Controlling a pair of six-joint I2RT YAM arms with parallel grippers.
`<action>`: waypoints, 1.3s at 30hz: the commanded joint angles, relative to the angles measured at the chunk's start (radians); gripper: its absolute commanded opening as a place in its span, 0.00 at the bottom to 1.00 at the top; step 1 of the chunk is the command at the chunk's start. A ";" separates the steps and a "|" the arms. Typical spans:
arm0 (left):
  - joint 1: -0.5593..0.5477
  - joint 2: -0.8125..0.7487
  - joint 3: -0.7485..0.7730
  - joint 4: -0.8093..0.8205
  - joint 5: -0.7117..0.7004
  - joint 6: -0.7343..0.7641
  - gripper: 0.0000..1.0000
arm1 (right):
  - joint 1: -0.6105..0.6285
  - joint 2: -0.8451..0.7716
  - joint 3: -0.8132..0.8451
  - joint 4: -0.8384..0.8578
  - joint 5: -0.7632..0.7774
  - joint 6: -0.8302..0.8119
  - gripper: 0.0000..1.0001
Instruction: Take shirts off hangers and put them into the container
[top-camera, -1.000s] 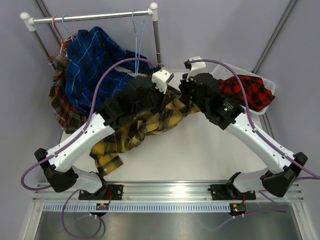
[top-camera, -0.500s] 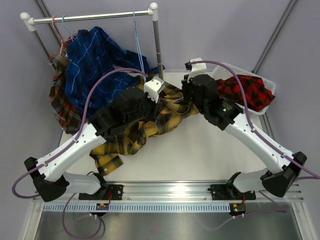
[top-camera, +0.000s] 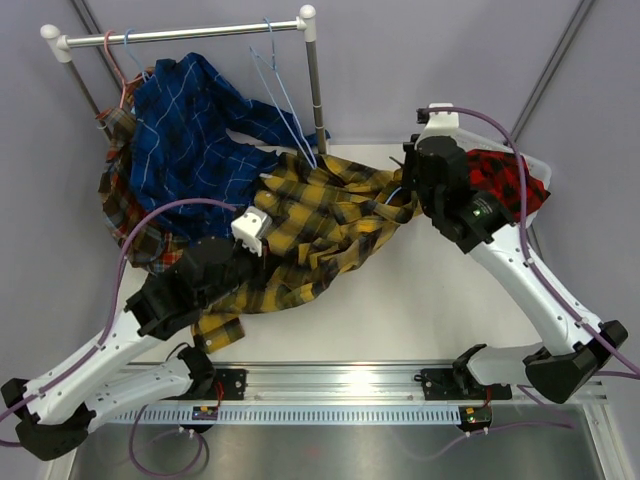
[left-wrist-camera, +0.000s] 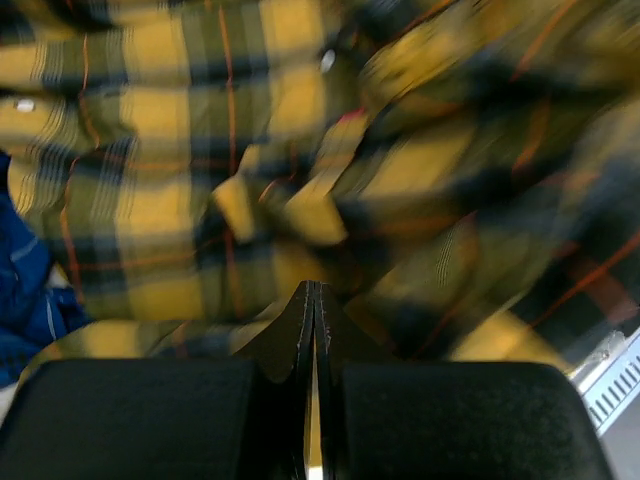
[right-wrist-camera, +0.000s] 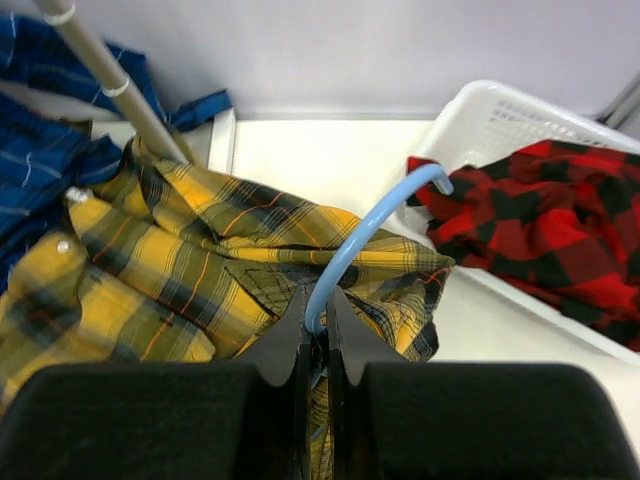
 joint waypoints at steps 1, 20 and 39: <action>0.002 -0.069 -0.065 0.016 -0.028 -0.057 0.00 | -0.009 -0.055 0.090 -0.015 0.084 -0.001 0.00; 0.002 0.337 0.494 0.083 0.173 -0.064 0.93 | 0.013 -0.098 -0.077 0.148 -0.167 -0.051 0.00; 0.122 0.446 0.490 0.008 0.788 0.548 0.86 | 0.022 -0.135 -0.116 0.185 -0.417 -0.220 0.00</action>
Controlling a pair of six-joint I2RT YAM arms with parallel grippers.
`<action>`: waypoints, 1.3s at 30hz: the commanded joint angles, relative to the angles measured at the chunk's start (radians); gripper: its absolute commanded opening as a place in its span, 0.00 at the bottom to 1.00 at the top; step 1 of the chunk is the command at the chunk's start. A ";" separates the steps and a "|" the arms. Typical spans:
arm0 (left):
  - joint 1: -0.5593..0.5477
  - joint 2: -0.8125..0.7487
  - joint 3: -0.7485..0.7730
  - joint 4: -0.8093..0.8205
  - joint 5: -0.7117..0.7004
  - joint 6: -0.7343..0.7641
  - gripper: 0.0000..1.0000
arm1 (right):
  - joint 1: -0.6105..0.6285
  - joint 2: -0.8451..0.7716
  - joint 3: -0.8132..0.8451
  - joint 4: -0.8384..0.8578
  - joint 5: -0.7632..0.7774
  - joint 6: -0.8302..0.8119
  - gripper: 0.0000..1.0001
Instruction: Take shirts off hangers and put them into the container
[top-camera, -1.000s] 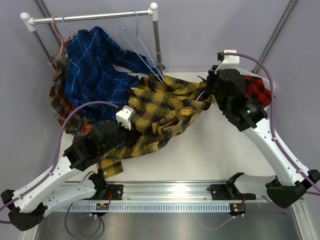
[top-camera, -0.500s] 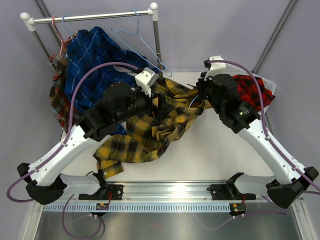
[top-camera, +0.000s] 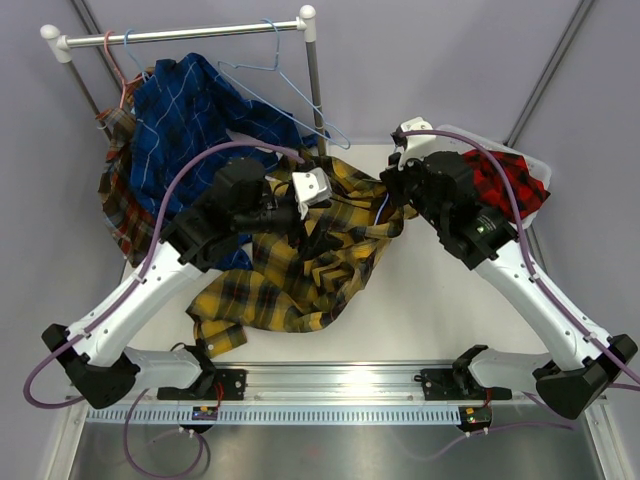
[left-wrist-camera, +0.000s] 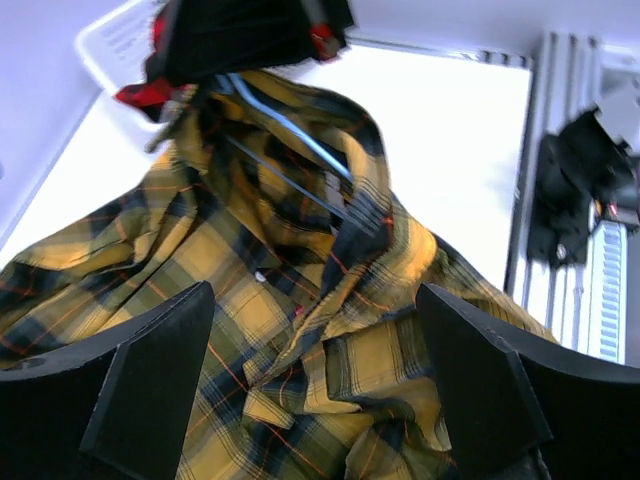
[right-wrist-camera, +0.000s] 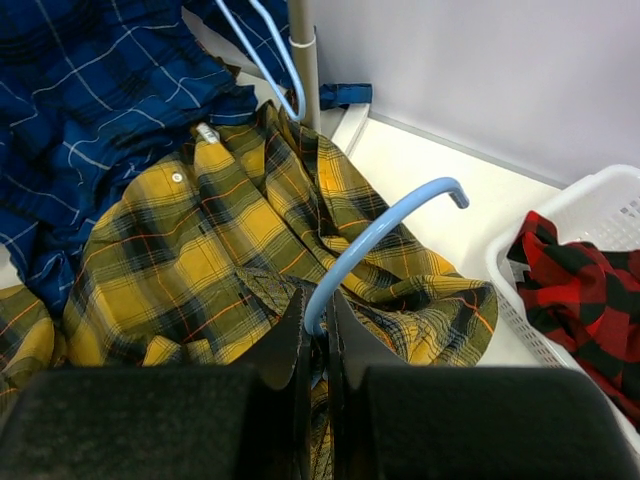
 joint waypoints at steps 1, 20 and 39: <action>0.006 0.010 0.000 -0.026 0.163 0.086 0.86 | 0.012 -0.043 0.013 0.073 -0.050 -0.028 0.00; 0.006 0.143 0.011 -0.041 0.244 0.026 0.06 | 0.010 -0.034 0.023 0.076 -0.017 -0.031 0.00; 0.006 -0.213 -0.109 -0.121 0.141 -0.031 0.00 | -0.026 0.127 0.259 -0.176 0.526 0.164 0.00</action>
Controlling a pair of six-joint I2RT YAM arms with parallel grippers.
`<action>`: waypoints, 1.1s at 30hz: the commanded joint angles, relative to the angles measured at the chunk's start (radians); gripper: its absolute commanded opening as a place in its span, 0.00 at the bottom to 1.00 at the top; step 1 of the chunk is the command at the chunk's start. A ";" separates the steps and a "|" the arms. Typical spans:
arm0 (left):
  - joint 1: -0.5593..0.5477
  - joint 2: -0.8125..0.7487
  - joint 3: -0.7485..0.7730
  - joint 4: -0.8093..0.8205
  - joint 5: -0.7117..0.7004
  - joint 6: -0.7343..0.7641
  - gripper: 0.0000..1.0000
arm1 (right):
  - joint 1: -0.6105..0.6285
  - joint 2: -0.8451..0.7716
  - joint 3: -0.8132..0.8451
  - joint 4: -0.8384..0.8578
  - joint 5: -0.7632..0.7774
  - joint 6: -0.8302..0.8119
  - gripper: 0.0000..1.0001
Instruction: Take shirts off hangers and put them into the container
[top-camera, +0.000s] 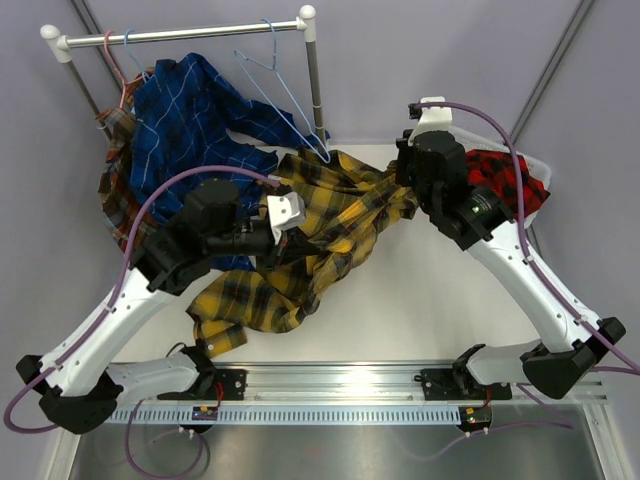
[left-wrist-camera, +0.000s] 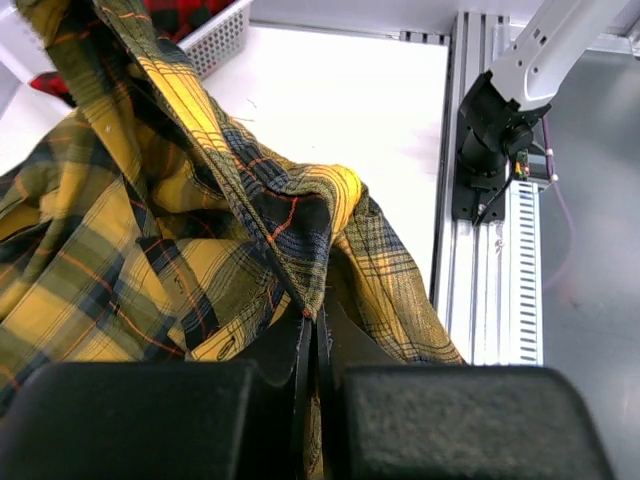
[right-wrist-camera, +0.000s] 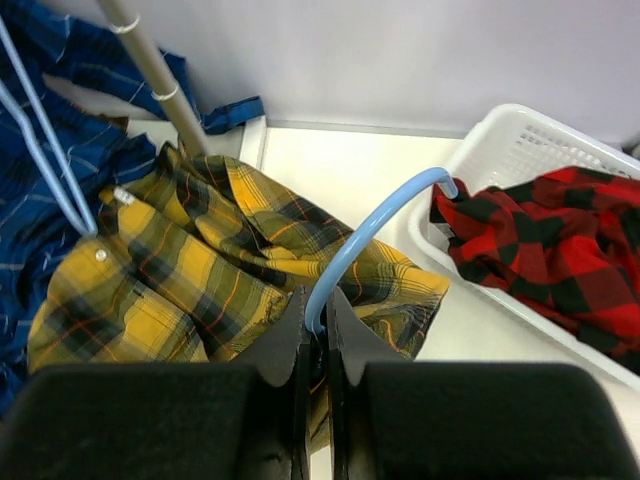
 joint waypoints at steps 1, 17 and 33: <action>0.001 -0.074 -0.038 -0.009 0.011 -0.033 0.00 | -0.029 0.022 0.091 -0.068 0.224 0.025 0.00; -0.175 -0.067 -0.135 -0.007 -0.065 -0.163 0.00 | -0.032 0.073 0.221 -0.196 0.273 0.244 0.00; -0.249 -0.031 -0.017 -0.006 -0.151 -0.192 0.00 | -0.034 0.194 0.263 -0.239 0.392 0.266 0.00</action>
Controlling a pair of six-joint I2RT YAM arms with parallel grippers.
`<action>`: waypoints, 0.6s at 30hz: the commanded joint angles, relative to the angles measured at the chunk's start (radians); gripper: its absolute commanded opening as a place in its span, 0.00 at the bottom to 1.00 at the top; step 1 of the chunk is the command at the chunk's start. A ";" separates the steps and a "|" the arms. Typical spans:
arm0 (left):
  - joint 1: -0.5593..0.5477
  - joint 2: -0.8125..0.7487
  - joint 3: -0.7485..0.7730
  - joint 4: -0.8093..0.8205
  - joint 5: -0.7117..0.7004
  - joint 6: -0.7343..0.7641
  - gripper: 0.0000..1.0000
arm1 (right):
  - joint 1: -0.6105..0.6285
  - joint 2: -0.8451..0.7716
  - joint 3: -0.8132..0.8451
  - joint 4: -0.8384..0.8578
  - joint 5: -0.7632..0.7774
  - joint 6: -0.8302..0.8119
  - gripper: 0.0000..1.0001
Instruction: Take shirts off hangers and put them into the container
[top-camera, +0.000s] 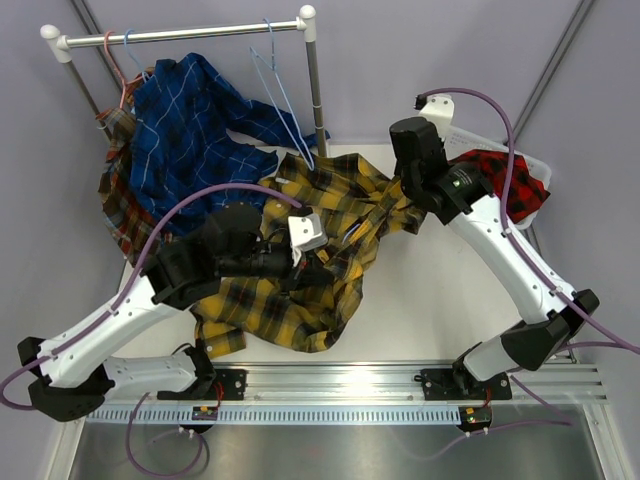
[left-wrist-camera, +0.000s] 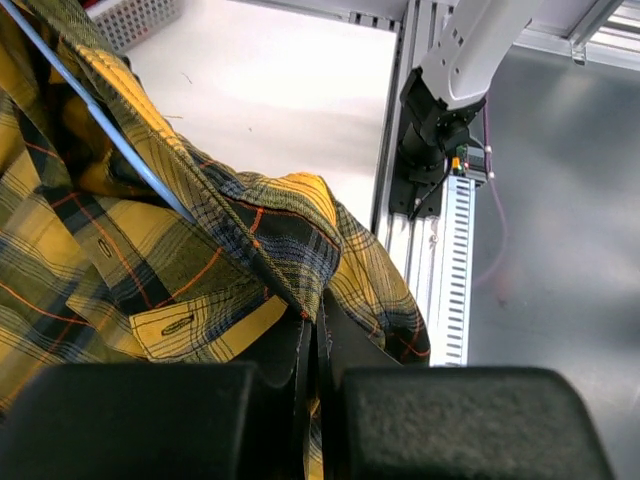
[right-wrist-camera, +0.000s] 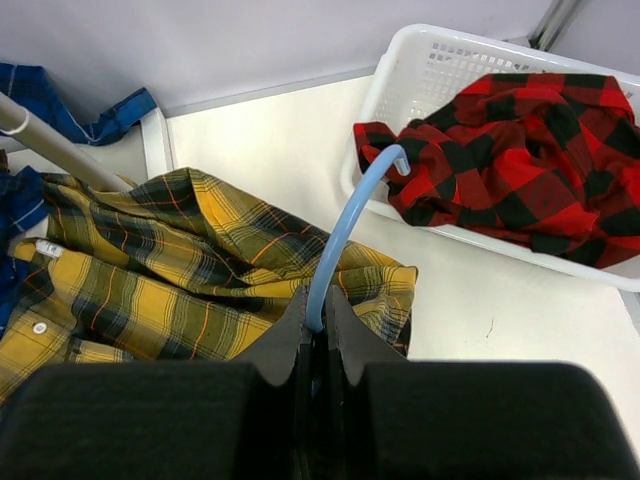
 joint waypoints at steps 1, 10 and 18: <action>-0.022 0.012 0.015 -0.007 0.023 -0.023 0.00 | -0.029 0.013 0.044 0.036 0.110 0.010 0.00; -0.023 0.084 -0.090 -0.007 -0.106 -0.054 0.25 | -0.029 -0.159 -0.063 0.184 -0.070 0.016 0.00; -0.023 0.003 -0.076 -0.007 -0.189 -0.184 0.92 | -0.018 -0.299 -0.247 0.317 -0.154 0.005 0.00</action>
